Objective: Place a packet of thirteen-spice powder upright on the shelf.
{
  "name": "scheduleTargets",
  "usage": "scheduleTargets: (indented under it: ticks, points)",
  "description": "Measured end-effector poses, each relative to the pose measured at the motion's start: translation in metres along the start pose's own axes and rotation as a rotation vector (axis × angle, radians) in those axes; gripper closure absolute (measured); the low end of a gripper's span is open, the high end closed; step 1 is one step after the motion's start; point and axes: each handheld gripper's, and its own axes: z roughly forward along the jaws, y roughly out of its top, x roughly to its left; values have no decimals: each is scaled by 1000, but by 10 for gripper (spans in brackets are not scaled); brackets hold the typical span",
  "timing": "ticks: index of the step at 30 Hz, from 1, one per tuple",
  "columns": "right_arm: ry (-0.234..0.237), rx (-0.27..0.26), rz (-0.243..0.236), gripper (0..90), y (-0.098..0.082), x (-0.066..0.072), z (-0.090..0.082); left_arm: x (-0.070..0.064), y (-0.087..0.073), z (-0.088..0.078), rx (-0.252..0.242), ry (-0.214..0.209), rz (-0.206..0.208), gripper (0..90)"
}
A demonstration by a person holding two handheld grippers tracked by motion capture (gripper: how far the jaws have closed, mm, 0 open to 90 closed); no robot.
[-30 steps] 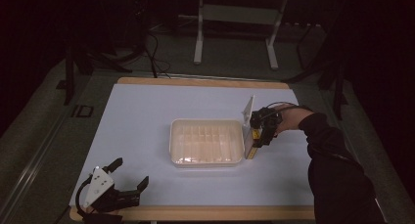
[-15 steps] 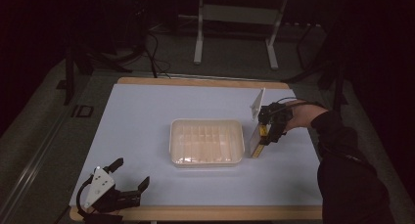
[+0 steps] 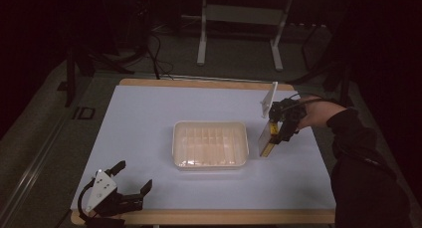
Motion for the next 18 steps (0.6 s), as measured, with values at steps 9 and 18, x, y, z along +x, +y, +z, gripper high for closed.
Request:
scheduleTargets:
  ticks: [9, 18]
  points:
    - [-10, -86, 3, 319, 5, 5, -27, -1, 0, 1, 4, -2, 0, 1]
    - [5, -150, -47, 319, 18, 10, -31, 0, 0, 1, 3, -6, -2, 1]
